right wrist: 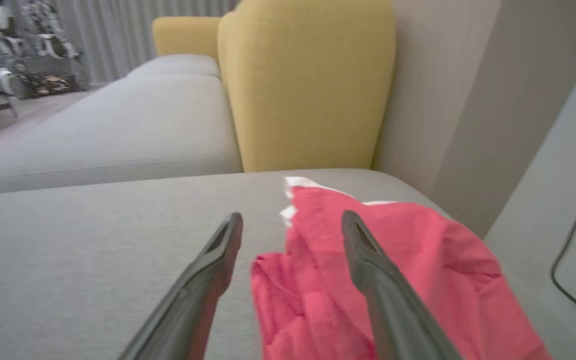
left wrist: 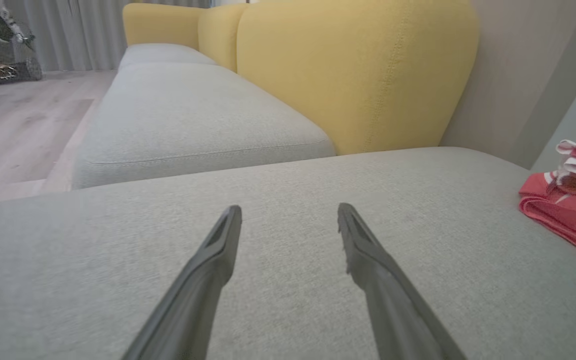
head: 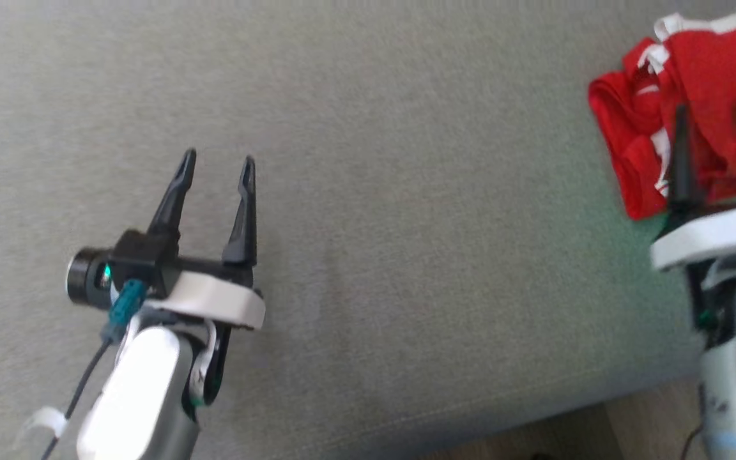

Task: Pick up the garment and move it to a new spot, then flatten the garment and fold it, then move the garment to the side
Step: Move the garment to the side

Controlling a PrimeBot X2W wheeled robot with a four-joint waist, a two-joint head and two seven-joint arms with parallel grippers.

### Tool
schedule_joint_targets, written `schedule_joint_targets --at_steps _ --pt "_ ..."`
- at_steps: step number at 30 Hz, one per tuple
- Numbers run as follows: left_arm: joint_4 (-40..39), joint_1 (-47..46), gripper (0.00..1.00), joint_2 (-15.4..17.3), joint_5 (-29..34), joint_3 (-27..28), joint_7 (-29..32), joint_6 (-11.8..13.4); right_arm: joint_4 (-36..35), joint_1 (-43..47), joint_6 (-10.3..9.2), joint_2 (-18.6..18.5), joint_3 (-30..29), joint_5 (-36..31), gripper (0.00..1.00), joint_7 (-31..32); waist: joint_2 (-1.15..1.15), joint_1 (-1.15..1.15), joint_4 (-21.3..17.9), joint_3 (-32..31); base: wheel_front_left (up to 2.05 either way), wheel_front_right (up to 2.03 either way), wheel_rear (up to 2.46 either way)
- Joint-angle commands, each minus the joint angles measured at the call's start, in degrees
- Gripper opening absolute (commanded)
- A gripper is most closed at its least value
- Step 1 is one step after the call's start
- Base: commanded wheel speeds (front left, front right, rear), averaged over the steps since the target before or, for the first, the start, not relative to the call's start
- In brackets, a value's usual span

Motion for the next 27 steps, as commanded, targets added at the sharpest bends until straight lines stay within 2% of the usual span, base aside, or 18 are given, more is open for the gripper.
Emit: schedule_joint_targets --at_steps 1,4,9,19,27 --pt "-1.9 -0.2 1.0 0.4 -0.3 2.1 -0.5 0.3 -3.1 0.3 -0.05 0.2 1.5 -0.6 1.0 0.4 0.0 0.0 2.0 -2.1 0.0 0.0 0.0" --pt "-2.1 1.5 1.0 0.5 -0.9 2.9 -0.6 0.9 -8.8 4.0 -0.05 2.2 3.6 -0.9 1.0 2.1 0.0 0.0 4.0 -4.1 0.0 0.0 0.0" --pt "-2.2 4.3 1.0 0.8 -1.6 4.3 -0.7 1.9 -13.0 7.9 -0.05 3.9 5.7 -1.3 1.0 3.5 0.0 0.0 7.4 -7.5 0.0 0.0 0.0" --pt "-2.3 10.2 1.0 2.5 -2.5 5.7 -0.7 2.6 -13.9 13.9 -0.05 5.3 6.4 -1.6 1.0 4.3 0.0 0.0 11.6 -13.9 0.0 0.0 0.0" --pt "-3.1 15.0 1.0 3.7 -3.1 5.7 0.4 3.5 -14.4 19.3 -0.05 5.5 6.2 -1.5 1.0 5.2 0.0 0.0 12.3 -18.6 0.0 0.0 0.0"
